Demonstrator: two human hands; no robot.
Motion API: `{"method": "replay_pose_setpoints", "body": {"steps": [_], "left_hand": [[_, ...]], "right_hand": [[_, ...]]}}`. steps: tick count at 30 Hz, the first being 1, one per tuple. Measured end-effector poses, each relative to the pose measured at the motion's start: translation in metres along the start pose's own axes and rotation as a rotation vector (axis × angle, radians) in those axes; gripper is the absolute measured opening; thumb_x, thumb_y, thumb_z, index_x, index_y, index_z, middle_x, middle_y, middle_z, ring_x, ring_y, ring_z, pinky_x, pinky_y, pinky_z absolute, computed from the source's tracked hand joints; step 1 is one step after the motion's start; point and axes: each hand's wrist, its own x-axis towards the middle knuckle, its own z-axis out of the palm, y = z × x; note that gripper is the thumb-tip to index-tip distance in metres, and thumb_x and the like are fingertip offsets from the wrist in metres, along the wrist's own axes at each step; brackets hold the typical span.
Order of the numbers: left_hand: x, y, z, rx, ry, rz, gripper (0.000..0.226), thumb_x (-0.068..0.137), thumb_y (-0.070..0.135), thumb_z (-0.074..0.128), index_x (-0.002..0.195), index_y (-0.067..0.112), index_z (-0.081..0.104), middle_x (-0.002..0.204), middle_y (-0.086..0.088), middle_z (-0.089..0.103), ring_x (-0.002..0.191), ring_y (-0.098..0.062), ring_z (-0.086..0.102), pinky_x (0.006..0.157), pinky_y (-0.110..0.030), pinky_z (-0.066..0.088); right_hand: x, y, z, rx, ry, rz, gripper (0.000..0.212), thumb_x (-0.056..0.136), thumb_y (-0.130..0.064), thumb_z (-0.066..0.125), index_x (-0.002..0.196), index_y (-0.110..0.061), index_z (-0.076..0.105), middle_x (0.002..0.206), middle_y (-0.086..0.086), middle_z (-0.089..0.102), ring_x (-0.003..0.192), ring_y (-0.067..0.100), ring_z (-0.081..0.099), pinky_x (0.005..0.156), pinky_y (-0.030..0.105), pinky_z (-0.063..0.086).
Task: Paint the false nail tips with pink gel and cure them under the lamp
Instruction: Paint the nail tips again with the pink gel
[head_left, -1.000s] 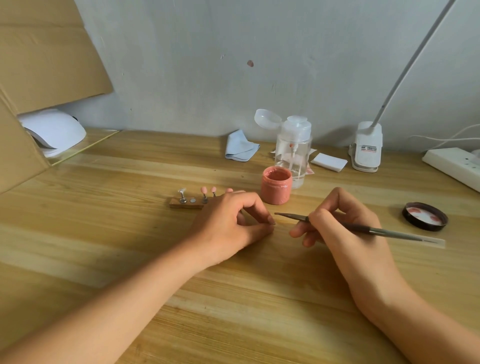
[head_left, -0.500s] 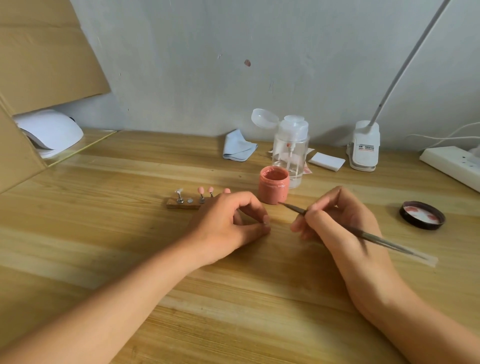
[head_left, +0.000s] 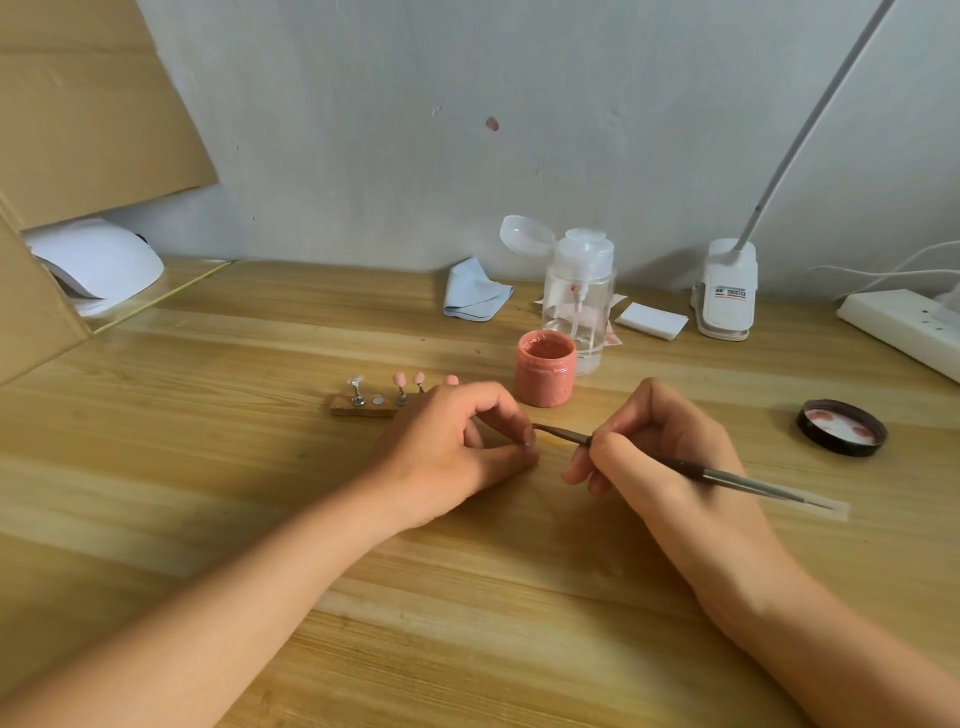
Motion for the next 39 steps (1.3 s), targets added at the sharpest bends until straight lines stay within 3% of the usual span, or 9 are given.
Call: {"method": "replay_pose_setpoints", "body": {"steps": [6,8,12,16,20,28,32,39], "left_hand": [[0.0,0.002,-0.001,0.04,0.012,0.006,0.015,0.082,0.015,0.079,0.081,0.025,0.067,0.046,0.035,0.051,0.037,0.003,0.042,0.094,0.009,0.007],[0.0,0.003,-0.001,0.046,0.021,0.01,0.016,0.082,0.015,0.079,0.081,0.025,0.067,0.046,0.034,0.052,0.038,0.003,0.043,0.102,0.004,-0.001],[-0.001,0.004,0.0,0.047,0.032,0.03,0.022,0.081,0.014,0.08,0.078,0.031,0.066,0.046,0.035,0.052,0.036,0.002,0.042,0.113,-0.013,0.003],[0.0,0.002,0.0,0.046,0.047,0.034,0.02,0.081,0.016,0.08,0.079,0.032,0.068,0.043,0.028,0.052,0.036,0.0,0.04,0.106,0.001,-0.002],[0.0,0.002,0.0,0.004,0.043,0.011,0.021,0.081,0.016,0.08,0.078,0.033,0.069,0.047,0.025,0.056,0.035,0.0,0.038,0.118,-0.02,0.011],[0.001,0.002,-0.001,0.076,0.055,0.049,0.022,0.081,0.018,0.08,0.077,0.036,0.068,0.045,0.03,0.053,0.039,0.0,0.042,0.093,0.011,-0.003],[0.001,0.003,-0.001,0.115,0.061,0.055,0.02,0.081,0.021,0.08,0.078,0.037,0.069,0.044,0.029,0.053,0.045,-0.007,0.046,0.088,0.013,-0.005],[0.001,0.004,-0.001,0.13,0.064,0.075,0.025,0.082,0.021,0.079,0.078,0.042,0.067,0.047,0.035,0.052,0.043,-0.003,0.043,0.09,0.012,-0.007]], "right_hand": [[-0.001,-0.002,0.0,0.001,0.001,-0.013,0.013,0.083,0.0,0.064,0.08,0.001,0.052,0.069,0.011,0.072,0.064,0.02,0.055,0.065,0.04,0.044],[0.0,-0.002,0.001,-0.002,-0.007,-0.022,0.015,0.077,-0.009,0.065,0.08,-0.001,0.053,0.07,0.012,0.071,0.064,0.019,0.056,0.064,0.039,0.043],[0.002,0.0,0.0,0.016,0.044,-0.035,0.018,0.068,-0.016,0.058,0.08,-0.004,0.052,0.071,0.024,0.062,0.065,0.021,0.053,0.063,0.036,0.04],[0.003,0.004,-0.001,-0.045,0.036,-0.034,0.018,0.068,-0.017,0.059,0.08,-0.006,0.053,0.075,0.03,0.057,0.063,0.019,0.049,0.056,0.027,0.038],[0.003,0.006,-0.001,-0.08,0.003,-0.044,0.017,0.068,-0.02,0.062,0.079,-0.01,0.055,0.075,0.028,0.06,0.065,0.021,0.052,0.056,0.026,0.038],[0.004,0.008,-0.002,-0.083,0.037,-0.067,0.016,0.068,-0.019,0.059,0.077,-0.008,0.054,0.072,0.028,0.056,0.06,0.016,0.047,0.051,0.02,0.035],[0.005,0.009,-0.002,-0.087,0.033,-0.073,0.014,0.067,-0.019,0.059,0.076,-0.009,0.054,0.071,0.027,0.057,0.059,0.014,0.046,0.05,0.019,0.035],[0.004,0.01,-0.001,-0.103,0.023,-0.078,0.012,0.068,-0.02,0.06,0.075,-0.012,0.054,0.07,0.025,0.057,0.059,0.015,0.046,0.05,0.021,0.034]]}}
